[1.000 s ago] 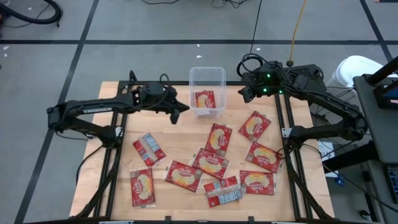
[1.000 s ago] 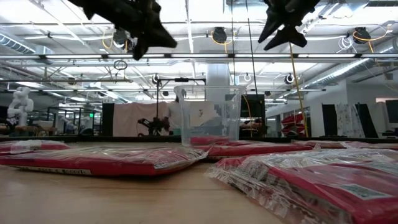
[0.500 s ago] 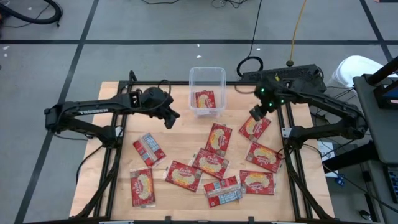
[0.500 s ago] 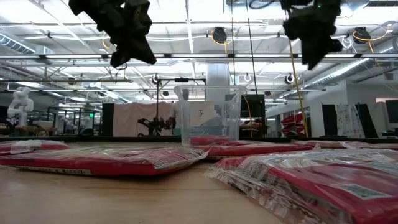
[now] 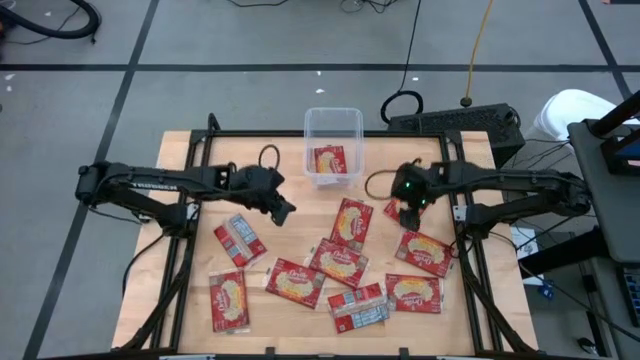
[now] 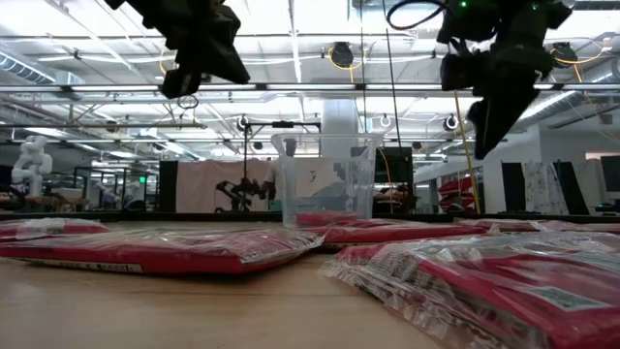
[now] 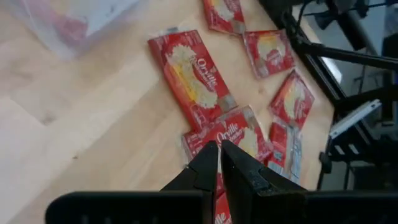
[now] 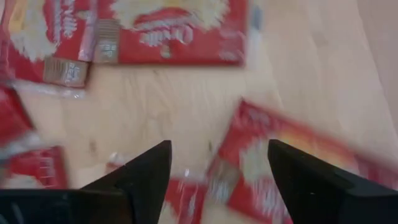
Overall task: Sort popcorn bags into baskets
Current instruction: Put the red popcorn bag into the transparent container
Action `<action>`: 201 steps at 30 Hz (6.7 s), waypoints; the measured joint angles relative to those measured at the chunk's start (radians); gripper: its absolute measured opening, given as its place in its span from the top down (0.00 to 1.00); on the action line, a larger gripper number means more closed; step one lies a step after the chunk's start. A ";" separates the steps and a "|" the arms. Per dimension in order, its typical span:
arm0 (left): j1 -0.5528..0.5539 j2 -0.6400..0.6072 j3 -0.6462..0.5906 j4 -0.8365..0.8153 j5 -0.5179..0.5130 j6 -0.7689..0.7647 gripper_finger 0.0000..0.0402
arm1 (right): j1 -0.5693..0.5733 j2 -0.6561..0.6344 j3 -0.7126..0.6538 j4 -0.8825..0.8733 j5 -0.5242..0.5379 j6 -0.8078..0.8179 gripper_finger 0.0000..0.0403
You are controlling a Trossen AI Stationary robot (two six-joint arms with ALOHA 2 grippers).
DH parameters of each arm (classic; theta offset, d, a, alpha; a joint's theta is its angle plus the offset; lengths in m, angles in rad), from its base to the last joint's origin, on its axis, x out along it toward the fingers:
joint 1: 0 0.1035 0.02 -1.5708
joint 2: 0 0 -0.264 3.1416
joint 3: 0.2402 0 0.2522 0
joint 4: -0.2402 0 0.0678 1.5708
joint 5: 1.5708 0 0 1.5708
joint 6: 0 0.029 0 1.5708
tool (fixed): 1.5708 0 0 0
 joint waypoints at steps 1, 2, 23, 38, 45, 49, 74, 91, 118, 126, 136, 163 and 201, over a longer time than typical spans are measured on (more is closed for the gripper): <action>-0.021 0.003 -0.001 -0.001 -0.025 -0.018 0.94 | 0.013 0.000 -0.027 0.049 0.006 -0.036 0.35; -0.042 0.007 -0.002 0.005 -0.050 -0.034 0.94 | 0.021 0.000 -0.051 0.096 0.009 -0.068 0.34; -0.290 0.114 -0.001 0.281 -0.344 -0.245 0.94 | -0.062 0.156 -0.317 0.583 0.018 -0.385 0.34; -0.292 0.163 -0.001 0.356 -0.354 -0.237 0.94 | -0.080 0.243 -0.314 0.601 0.035 -0.292 0.80; -0.281 0.194 0.000 0.357 -0.365 -0.213 0.94 | -0.081 0.166 -0.319 0.589 0.054 -0.245 0.98; -0.270 0.209 0.000 0.378 -0.368 -0.203 0.94 | -0.081 0.111 -0.318 0.592 0.016 -0.150 1.00; -0.197 0.403 0.016 0.795 -0.363 -0.078 0.93 | -0.203 0.004 -0.027 0.012 0.279 0.299 0.86; -0.227 0.403 0.081 0.730 -0.331 -0.090 0.93 | -0.430 0.286 -0.125 0.098 0.080 0.413 0.57; -0.230 0.403 0.131 0.541 -0.276 -0.102 0.93 | -0.397 0.106 -0.145 -0.010 -0.017 0.414 0.31; -0.231 0.403 0.131 0.520 -0.283 -0.099 0.93 | -0.424 0.106 -0.273 0.045 -0.138 0.401 0.26; -0.231 0.403 0.131 0.497 -0.286 -0.099 0.93 | -0.425 0.101 -0.339 0.144 -0.202 0.458 0.42; -0.156 0.403 0.131 0.490 -0.285 -0.051 0.93 | -0.402 -0.044 -0.344 0.586 -0.329 0.587 1.00; -0.029 0.525 0.130 0.754 -0.294 0.188 0.38 | -0.164 -0.393 -0.340 0.927 -0.330 0.717 1.00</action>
